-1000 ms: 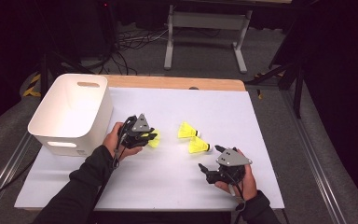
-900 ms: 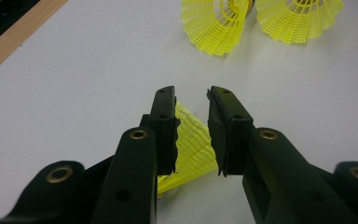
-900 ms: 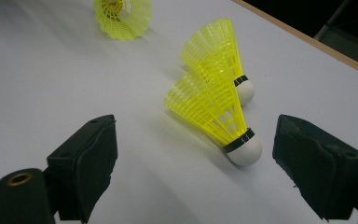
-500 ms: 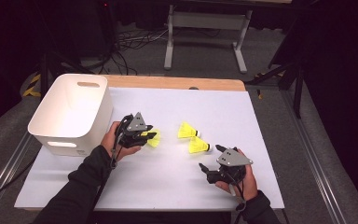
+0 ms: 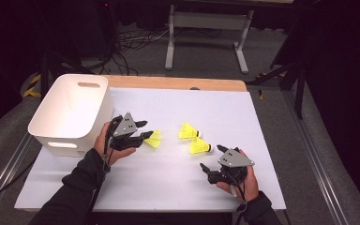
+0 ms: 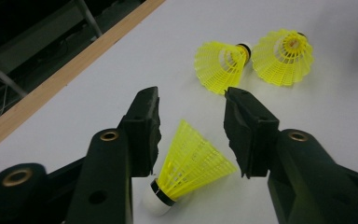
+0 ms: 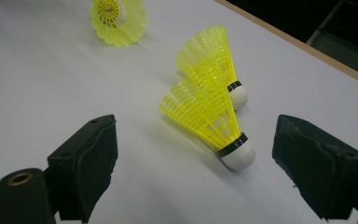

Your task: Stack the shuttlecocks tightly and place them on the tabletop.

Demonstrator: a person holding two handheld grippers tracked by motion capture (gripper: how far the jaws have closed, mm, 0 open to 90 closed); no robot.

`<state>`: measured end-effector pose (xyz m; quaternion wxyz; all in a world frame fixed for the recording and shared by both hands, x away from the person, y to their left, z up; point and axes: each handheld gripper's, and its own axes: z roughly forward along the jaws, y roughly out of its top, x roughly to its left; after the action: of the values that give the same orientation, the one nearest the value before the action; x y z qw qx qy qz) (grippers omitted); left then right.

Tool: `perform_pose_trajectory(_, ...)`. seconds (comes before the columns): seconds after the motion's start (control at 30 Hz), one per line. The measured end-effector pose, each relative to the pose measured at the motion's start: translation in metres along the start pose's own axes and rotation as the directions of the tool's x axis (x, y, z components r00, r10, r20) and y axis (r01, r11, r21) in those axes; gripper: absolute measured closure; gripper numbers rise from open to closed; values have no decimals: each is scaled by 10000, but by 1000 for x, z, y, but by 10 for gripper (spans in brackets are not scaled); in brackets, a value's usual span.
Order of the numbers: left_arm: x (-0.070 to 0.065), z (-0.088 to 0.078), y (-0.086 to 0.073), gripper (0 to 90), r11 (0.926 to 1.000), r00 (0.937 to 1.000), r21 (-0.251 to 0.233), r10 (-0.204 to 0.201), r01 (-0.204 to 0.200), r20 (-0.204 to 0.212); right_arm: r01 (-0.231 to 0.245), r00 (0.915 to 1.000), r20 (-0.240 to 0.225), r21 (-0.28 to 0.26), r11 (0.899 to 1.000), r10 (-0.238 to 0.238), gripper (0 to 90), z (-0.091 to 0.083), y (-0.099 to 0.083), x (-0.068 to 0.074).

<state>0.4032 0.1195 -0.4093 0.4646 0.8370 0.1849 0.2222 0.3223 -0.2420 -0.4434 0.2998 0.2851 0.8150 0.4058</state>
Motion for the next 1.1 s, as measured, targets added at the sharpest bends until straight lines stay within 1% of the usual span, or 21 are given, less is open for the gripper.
perform_pose_trajectory(0.03, 0, -1, -1, 500, 9999, 10000, -114, -64, 64, 2, 20, 10000, 4, -9, 10000, -20, 150, 0, 0, 0)
perform_pose_trajectory(0.07, -1, -1, -1, 498, 9997, 9999, -212, -150, 149, -46, 16, 10000, -2, -22, 10000, -16, 150, 0, 0, 0)
perform_pose_trajectory(0.1, -1, -2, 0, 466, 9997, 9998, -219, -129, 126, -158, 38, 10000, 1, -24, 10000, -38, 150, -1, 0, 0)
perform_pose_trajectory(0.13, -2, -2, 0, 430, 9996, 9998, -254, -106, 101, -168, 33, 10000, 12, -24, 10000, -33, 150, -1, 0, 0)
perform_pose_trajectory(0.17, -3, -3, 0, 424, 9994, 9998, -325, -129, 125, -148, 23, 10000, 22, -21, 10000, -23, 150, 0, 0, 0)
perform_pose_trajectory(0.23, -4, -4, 0, 367, 9990, 9996, -405, -212, 205, -170, 34, 10000, 26, -26, 10000, -34, 151, -1, 0, 0)
perform_pose_trajectory(0.37, -6, -10, -2, 319, 9977, 9996, -638, -257, 249, -117, 10, 10000, 49, -66, 10000, -9, 151, -2, 0, 0)
perform_pose_trajectory(0.4, -6, -12, -2, 308, 9967, 9996, -781, -251, 238, -152, 3, 10000, 61, -68, 10000, -2, 151, -2, 0, 0)
perform_pose_trajectory(0.47, -7, -14, -2, 269, 9959, 9993, -859, -291, 270, -229, 4, 10000, 79, -66, 10000, -4, 151, -2, 0, -1)
perform_pose_trajectory(0.53, -8, -17, -3, 247, 9957, 9990, -915, -149, 111, -415, 15, 10000, 86, -84, 10000, -14, 151, -2, 0, 0)
perform_pose_trajectory(0.63, -9, -20, -4, 187, 9948, 9982, -1018, -165, 105, -575, 34, 9999, 138, -98, 9999, -32, 151, -2, 1, 0)
perform_pose_trajectory(0.67, -9, -21, -5, 170, 9943, 9981, -1055, -213, 151, -578, 67, 9997, 228, -83, 9999, -65, 152, -3, 1, 0)
perform_pose_trajectory(0.73, -9, -23, -7, 156, 9920, 9982, -1250, -233, 162, -559, 36, 9996, 277, -100, 9999, -33, 152, -3, 1, 0)
perform_pose_trajectory(0.8, -9, -24, -8, 130, 9917, 9985, -1285, -172, 105, -514, 53, 9995, 320, -121, 9999, -49, 153, -4, 1, -1)
perform_pose_trajectory(0.87, -10, -26, -10, 122, 9915, 9986, -1297, -117, 50, -510, 11, 9994, 346, -150, 9999, -6, 153, -5, 1, -1)
perform_pose_trajectory(0.9, -10, -27, -11, 115, 9900, 9988, -1410, -120, 53, -467, -1, 9994, 341, -162, 9999, 6, 153, -5, 2, -1)
perform_pose_trajectory(0.93, -10, -28, -12, 113, 9906, 9987, -1370, -90, 22, -493, 22, 9994, 348, -170, 9999, -16, 153, -5, 2, -1)
perform_pose_trajectory(1.0, -11, -30, -14, 104, 9895, 9991, -1438, -158, 101, -383, 41, 9994, 349, -182, 9998, -34, 153, -6, 2, -1)
perform_pose_trajectory(1.03, -12, -31, -15, 98, 9886, 9989, -1502, -169, 103, -426, 75, 9993, 369, -197, 9998, -68, 153, -6, 2, -1)
perform_pose_trajectory(1.07, -12, -33, -16, 96, 9881, 9991, -1536, -40, -25, -425, 64, 9993, 367, -203, 9998, -57, 153, -6, 2, -1)
perform_pose_trajectory(1.1, -12, -35, -17, 87, 9862, 9995, -1655, -103, 53, -292, 61, 9993, 377, -209, 9998, -53, 153, -6, 2, -1)
